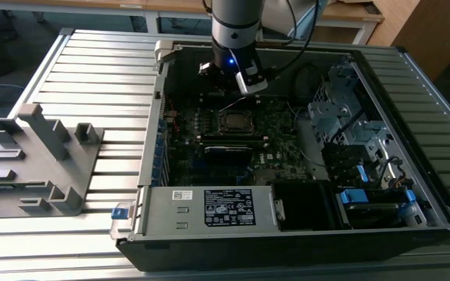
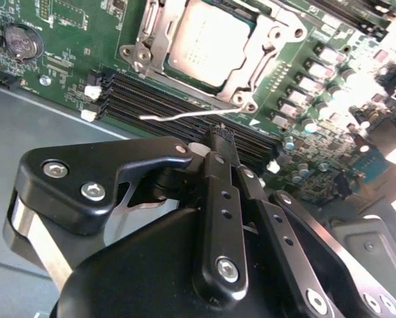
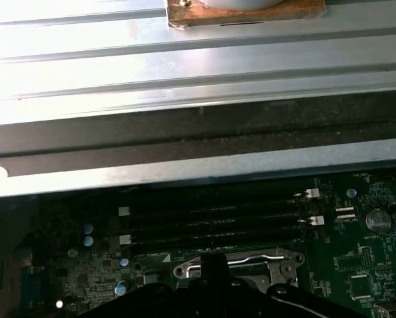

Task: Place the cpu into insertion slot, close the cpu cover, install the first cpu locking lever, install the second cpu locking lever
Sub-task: 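Install the first cpu locking lever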

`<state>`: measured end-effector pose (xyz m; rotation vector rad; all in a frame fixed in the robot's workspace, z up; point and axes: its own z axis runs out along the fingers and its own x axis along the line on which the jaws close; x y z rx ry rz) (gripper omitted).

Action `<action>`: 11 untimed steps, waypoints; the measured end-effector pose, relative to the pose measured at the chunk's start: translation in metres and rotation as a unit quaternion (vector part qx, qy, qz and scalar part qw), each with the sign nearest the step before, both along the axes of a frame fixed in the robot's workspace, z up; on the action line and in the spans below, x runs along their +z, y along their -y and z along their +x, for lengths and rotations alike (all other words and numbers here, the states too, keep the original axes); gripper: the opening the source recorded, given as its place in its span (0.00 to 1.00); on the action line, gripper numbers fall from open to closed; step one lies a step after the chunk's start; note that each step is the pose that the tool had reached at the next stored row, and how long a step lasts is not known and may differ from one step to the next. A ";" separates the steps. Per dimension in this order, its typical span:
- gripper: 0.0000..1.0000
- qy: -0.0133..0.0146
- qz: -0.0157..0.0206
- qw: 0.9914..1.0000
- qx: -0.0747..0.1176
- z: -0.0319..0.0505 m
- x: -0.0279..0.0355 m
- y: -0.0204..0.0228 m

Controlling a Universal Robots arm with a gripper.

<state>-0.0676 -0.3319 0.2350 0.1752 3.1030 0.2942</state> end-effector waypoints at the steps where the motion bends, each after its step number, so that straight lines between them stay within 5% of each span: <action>1: 0.11 0.000 0.000 1.000 0.000 0.0006 -0.0005 -0.0005; 11: 0.11 0.000 0.000 1.000 0.000 0.0068 -0.0050 -0.0032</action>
